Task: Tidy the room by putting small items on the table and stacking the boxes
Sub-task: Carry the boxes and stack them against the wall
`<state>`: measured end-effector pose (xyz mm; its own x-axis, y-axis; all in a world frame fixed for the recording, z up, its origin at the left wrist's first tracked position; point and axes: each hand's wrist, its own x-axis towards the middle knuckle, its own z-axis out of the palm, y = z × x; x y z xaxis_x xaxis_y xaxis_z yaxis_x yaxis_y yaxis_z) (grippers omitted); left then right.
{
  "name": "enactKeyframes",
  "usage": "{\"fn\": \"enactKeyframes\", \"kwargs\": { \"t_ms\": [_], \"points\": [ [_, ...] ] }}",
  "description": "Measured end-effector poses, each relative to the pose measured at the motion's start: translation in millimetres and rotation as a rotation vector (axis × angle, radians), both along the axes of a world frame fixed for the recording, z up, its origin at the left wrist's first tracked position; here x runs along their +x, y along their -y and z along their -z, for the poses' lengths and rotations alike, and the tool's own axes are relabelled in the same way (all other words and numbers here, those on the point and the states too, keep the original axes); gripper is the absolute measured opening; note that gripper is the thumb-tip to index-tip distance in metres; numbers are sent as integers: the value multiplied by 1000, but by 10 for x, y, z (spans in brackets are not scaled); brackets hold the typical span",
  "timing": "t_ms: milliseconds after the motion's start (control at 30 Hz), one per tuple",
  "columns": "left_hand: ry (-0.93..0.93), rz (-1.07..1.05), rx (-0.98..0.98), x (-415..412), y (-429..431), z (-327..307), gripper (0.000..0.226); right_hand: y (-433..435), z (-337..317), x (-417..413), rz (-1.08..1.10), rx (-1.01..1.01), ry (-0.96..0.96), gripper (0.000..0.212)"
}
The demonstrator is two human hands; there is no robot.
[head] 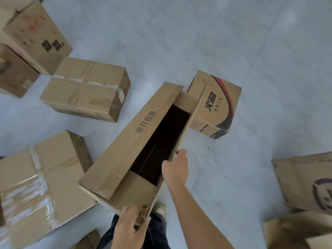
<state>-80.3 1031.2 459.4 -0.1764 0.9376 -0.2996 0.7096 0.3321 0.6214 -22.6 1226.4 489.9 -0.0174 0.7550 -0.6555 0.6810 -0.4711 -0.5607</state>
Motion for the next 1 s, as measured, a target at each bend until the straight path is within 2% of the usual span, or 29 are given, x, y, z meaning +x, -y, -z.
{"fn": "enactKeyframes", "kwargs": {
  "t_ms": [33,67,133,200,267,333,400,467,567,733,800,1000],
  "points": [
    [-24,-51,25,-43,-99,8,16,-14,-9,11,24,-10,-3,37],
    [-142,-67,141,-135,-151,49,15,-17,-11,15,37,-22,-6,35],
    [-183,-31,185,-304,-243,25,31,4,2,7,53,-48,-5,37],
    [-292,-99,163,-470,-371,-27,33,38,36,-5,72,-70,3,38],
    [-380,-249,-6,-580,-613,-88,30,79,85,-5,76,-98,10,38],
    [-429,-311,-320,-608,-884,-152,45,137,134,2,80,-142,21,37],
    [-469,-218,-492,-615,-1037,-120,64,241,183,5,80,-180,31,36],
    [-498,-117,-529,-633,-1047,-14,72,363,201,0,71,-204,29,38],
    [-524,-65,-556,-703,-901,72,63,485,217,20,72,-202,53,42],
    [-592,-14,-591,-751,-807,125,62,537,267,70,76,-167,141,21],
    [-560,-18,-558,-775,-859,93,56,561,249,67,69,-129,162,14],
    [-541,-3,-521,-924,-918,-104,33,609,207,67,88,-104,220,10]
  ]
}}
